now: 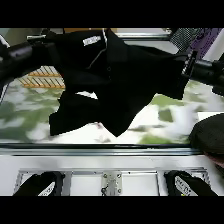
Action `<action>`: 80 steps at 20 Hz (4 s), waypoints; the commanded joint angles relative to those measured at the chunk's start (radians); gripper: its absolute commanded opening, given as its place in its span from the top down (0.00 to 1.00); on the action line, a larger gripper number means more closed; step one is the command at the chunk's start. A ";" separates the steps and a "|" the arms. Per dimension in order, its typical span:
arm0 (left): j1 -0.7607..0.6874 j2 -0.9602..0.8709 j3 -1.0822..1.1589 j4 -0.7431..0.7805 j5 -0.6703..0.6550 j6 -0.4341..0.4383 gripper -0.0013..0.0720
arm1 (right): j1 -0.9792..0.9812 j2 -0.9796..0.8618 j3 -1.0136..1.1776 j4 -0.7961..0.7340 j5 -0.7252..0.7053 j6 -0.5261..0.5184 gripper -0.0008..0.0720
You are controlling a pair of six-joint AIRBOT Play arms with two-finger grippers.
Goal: Fold the clothes and pants, and hang the long-sleeved shirts on hangers.
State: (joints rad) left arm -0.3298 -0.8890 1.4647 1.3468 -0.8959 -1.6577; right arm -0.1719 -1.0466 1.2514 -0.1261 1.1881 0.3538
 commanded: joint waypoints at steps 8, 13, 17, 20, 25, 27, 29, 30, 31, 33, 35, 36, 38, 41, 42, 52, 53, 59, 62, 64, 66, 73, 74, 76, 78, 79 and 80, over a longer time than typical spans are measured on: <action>-0.354 0.233 -0.364 0.178 0.129 -0.166 0.96 | 0.001 0.008 0.000 0.397 -0.039 -0.017 0.97; -0.335 0.147 -0.350 0.177 0.182 -0.224 0.05 | 0.000 0.025 0.000 0.399 -0.043 -0.065 0.97; -0.270 0.079 -0.239 0.177 0.138 -0.225 0.05 | -0.003 0.065 0.000 0.396 -0.167 -0.161 0.97; -0.250 0.040 -0.170 0.179 0.080 -0.225 0.14 | -0.046 0.100 0.000 0.382 -0.269 -0.190 0.97; -0.251 0.018 -0.184 0.179 0.070 -0.223 0.96 | -0.261 0.188 0.000 0.164 -0.451 -0.099 0.97; -0.251 0.018 -0.205 0.180 0.070 -0.223 0.96 | -0.360 0.235 0.000 -0.014 -0.553 -0.020 0.97; -0.251 0.018 -0.220 0.180 0.071 -0.223 0.96 | -0.451 0.284 0.000 -0.190 -0.663 0.071 0.97; -0.251 0.017 -0.221 0.180 0.070 -0.217 0.96 | -0.492 0.307 0.000 -0.265 -0.716 0.109 0.97; -0.250 0.017 -0.220 0.180 0.076 -0.206 0.96 | -0.535 0.327 0.000 -0.336 -0.767 0.147 0.97; -0.250 0.017 -0.220 0.181 0.107 -0.190 0.96 | -0.618 0.358 0.000 -0.444 -0.836 0.224 0.97; -0.250 0.017 -0.220 0.181 0.141 -0.190 0.96 | -0.704 0.374 0.001 -0.512 -0.869 0.285 0.97; -0.250 0.017 -0.220 0.181 0.153 -0.190 0.96 | -0.748 0.376 0.003 -0.522 -0.878 0.292 0.97; -0.250 0.017 -0.220 0.181 0.169 -0.190 0.96 | -0.838 0.373 0.026 -0.522 -0.879 0.291 0.97; -0.250 0.017 -0.220 0.181 0.166 -0.179 0.96 | -0.948 0.359 0.085 -0.522 -0.938 0.299 0.97; -0.250 0.017 -0.220 0.181 0.167 -0.165 0.96 | -0.979 0.351 0.113 -0.521 -0.942 0.302 0.97; -0.250 -0.029 -0.220 0.178 0.164 -0.145 0.96 | -1.130 0.293 0.221 -0.521 -0.941 0.332 0.97; -0.250 -0.028 -0.220 0.179 0.164 -0.145 0.96 | -1.144 0.293 0.221 -0.521 -0.941 0.332 0.97; -0.250 -0.028 -0.220 0.178 0.163 -0.145 0.96 | -1.223 0.288 0.221 -0.521 -0.940 0.401 0.97; -0.251 -0.028 -0.220 0.178 0.162 -0.145 0.96 | -1.242 0.280 0.220 -0.522 -0.890 0.418 0.97; -0.251 -0.028 -0.220 0.178 0.162 -0.145 0.96 | -1.254 0.270 0.220 -0.536 -0.815 0.418 0.97; -0.251 -0.028 -0.220 0.177 0.162 -0.145 0.96 | -1.266 0.264 0.220 -0.584 -0.765 0.420 0.97; -0.251 -0.028 -0.220 0.178 0.159 -0.145 0.96 | -1.363 0.258 0.217 -0.650 -0.622 0.544 0.97; -0.251 -0.028 -0.220 0.178 0.159 -0.145 0.96 | -1.378 0.262 0.217 -0.692 -0.595 0.590 0.97; -0.251 -0.028 -0.220 0.178 0.159 -0.145 0.96 | -1.413 0.275 0.217 -0.827 -0.539 0.738 0.97; -0.251 -0.028 -0.220 0.178 0.159 -0.145 0.96 | -1.444 0.289 0.217 -0.985 -0.489 0.924 0.97; -0.251 -0.028 -0.220 0.178 0.159 -0.145 0.96 | -1.456 0.296 0.217 -1.055 -0.463 1.009 0.97; -0.251 -0.028 -0.220 0.178 0.159 -0.145 0.96 | -1.463 0.302 0.217 -1.107 -0.443 1.068 0.97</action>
State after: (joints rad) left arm -0.5808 -0.9161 1.2446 1.5230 -0.7368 -1.8050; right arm -1.6005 -0.7601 1.4689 -1.0222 0.6537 1.1828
